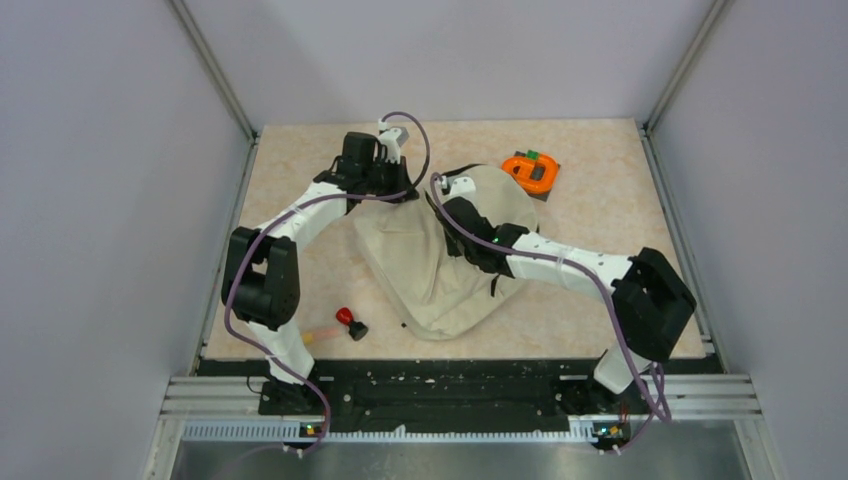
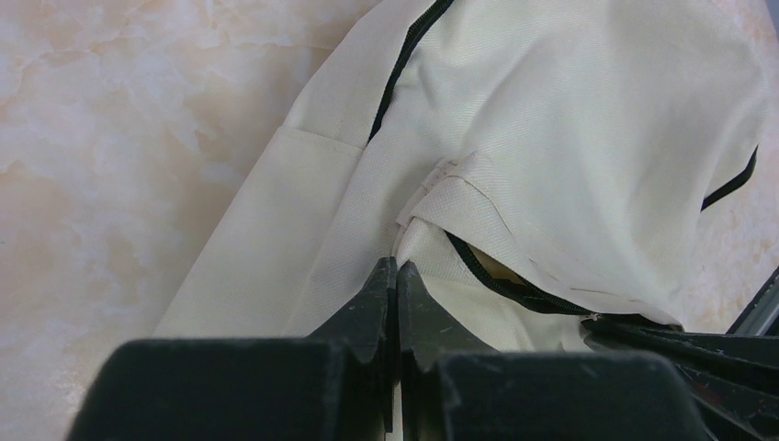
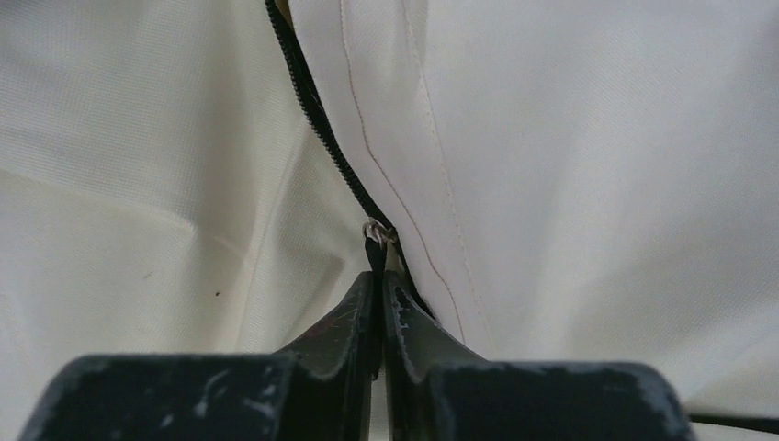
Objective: Pack the student bag
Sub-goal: Unzip the student bag at the center of the board.
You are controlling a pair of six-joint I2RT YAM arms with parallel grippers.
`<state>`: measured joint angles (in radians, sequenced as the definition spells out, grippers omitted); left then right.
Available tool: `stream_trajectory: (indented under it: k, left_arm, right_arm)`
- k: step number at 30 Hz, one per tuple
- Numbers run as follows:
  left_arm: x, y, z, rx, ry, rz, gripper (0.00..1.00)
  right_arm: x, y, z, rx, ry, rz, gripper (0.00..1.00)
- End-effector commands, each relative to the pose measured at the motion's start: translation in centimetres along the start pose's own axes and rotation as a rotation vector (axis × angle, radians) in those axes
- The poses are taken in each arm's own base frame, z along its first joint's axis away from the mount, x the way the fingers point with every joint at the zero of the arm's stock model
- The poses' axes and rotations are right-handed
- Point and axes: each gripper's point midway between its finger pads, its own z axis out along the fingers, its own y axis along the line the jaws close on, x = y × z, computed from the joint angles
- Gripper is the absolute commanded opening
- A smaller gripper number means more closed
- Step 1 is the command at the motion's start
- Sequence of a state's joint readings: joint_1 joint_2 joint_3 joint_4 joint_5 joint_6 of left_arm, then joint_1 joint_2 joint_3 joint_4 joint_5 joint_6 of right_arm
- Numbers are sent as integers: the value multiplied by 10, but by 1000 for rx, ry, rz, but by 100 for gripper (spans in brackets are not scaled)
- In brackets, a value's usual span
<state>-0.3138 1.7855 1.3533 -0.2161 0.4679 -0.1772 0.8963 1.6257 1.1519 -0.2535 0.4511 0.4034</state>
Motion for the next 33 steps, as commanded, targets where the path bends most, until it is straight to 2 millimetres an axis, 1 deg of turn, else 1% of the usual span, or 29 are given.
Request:
stream_trajectory:
  k: [1, 5, 9, 12, 15, 21, 24, 28, 30, 31, 33]
  left_arm:
    - [-45, 3, -9, -16, -144, 64, 0]
    - [-46, 5, -10, -30, -146, 67, 0]
    - [-47, 7, -10, -40, -147, 63, 0]
    - [-49, 11, -10, -51, -151, 64, 0]
    - [-50, 13, -11, -56, -154, 64, 0]
    - [-55, 15, -11, -60, -157, 74, 0]
    - [-56, 17, -12, -70, -157, 80, 0]
    - [-57, 20, -13, -78, -160, 83, 0]
    - [-57, 18, -13, -69, -158, 89, 0]
    - [-56, 16, -13, -55, -156, 94, 0]
    - [-54, 12, -14, -36, -153, 106, 0]
  right_arm:
    - [-19, -6, -5, 59, -47, -30, 1]
    - [-21, -9, -23, 26, -51, -20, 0]
    - [-14, -8, -47, -52, -13, -7, 0]
    - [3, -8, -61, -99, 40, 7, 0]
    - [25, -9, -71, -140, 102, 19, 0]
    - [75, -9, -82, -205, 225, 62, 0]
    - [93, -11, -90, -227, 268, 83, 0]
    - [100, -14, -99, -246, 274, 107, 0]
    - [103, -18, -99, -233, 274, 105, 0]
    - [102, -19, -99, -225, 267, 103, 0]
    - [88, -20, -99, -214, 226, 104, 0]
